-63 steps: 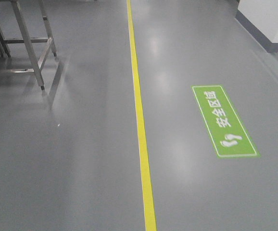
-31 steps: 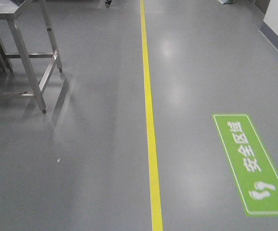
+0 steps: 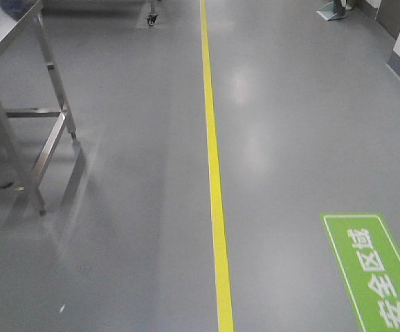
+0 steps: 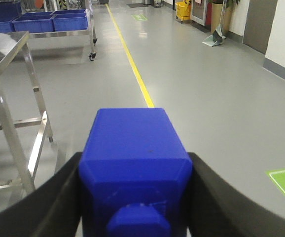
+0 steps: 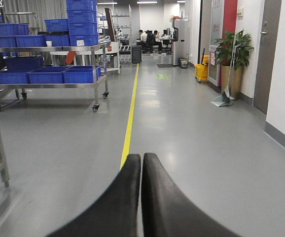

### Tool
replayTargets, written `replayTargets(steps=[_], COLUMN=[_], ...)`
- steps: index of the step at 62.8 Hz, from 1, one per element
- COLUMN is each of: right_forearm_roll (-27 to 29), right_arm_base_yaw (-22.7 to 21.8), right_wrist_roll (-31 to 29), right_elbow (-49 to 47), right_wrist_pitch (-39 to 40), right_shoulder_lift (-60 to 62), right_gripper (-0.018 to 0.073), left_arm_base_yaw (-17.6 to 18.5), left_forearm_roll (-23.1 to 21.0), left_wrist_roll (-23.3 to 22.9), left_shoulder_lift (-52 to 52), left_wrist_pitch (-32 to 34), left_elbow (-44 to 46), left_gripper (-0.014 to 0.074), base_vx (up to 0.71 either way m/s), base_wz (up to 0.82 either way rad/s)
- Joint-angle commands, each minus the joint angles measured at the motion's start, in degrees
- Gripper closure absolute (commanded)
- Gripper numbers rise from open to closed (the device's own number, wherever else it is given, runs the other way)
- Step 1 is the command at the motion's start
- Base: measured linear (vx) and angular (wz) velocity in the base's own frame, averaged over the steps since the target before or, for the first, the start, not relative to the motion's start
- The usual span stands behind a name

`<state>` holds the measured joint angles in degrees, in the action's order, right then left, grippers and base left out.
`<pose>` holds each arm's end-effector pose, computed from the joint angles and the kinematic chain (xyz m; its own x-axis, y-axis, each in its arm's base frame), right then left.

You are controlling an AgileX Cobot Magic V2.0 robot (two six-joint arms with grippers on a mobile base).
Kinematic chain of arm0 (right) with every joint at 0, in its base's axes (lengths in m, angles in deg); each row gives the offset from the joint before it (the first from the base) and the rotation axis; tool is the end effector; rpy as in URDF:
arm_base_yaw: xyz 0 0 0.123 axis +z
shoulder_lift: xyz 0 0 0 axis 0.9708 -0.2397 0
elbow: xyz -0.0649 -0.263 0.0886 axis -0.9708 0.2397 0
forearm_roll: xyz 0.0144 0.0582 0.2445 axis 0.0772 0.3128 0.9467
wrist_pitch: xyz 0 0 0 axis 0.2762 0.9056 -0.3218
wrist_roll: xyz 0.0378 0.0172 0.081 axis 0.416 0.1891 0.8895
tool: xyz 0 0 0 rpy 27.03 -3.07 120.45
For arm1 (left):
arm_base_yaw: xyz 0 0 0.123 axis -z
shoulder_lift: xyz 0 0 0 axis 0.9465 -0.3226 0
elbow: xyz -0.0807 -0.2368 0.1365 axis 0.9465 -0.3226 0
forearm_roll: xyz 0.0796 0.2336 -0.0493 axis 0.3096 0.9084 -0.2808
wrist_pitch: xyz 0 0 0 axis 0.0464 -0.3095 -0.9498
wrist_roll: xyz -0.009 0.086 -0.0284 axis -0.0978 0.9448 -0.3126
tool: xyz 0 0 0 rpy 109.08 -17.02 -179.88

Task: Pour parts from conveyor to right shelf
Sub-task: 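Drive forward along the yellow line holding the block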

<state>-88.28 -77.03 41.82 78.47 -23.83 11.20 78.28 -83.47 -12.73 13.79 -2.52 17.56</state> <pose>0.0567 -0.0010 0.1982 0.0205 0.0365 -0.9991 0.0159 0.9992 0.0368 0.0497 -0.0074 0.2645 -0.1804 0.1012 -0.9784 0.1511 0.9857 0.0741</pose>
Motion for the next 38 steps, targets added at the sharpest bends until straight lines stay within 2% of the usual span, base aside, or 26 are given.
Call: replayTargets(steps=[1,38], right_forearm_roll=[-0.1,-0.1], right_arm_base_yaw=[0.1,0.1], right_wrist_roll=[-0.2,-0.2], right_elbow=[0.8,0.8], right_wrist_pitch=[4.5,4.5], right_shoulder_lift=[0.7,0.7], right_gripper=[0.0569,0.0569], left_arm_base_yaw=[0.1,0.1], left_forearm_roll=[-0.4,-0.4], left_wrist_roll=[-0.1,-0.1], left_shoulder_lift=[-0.6,-0.6], left_wrist_pitch=[4.6,4.6], left_elbow=[1.6,1.6], left_gripper=[0.0602,0.0602], base_vx=[0.74,0.72], base_wz=[-0.06,-0.04])
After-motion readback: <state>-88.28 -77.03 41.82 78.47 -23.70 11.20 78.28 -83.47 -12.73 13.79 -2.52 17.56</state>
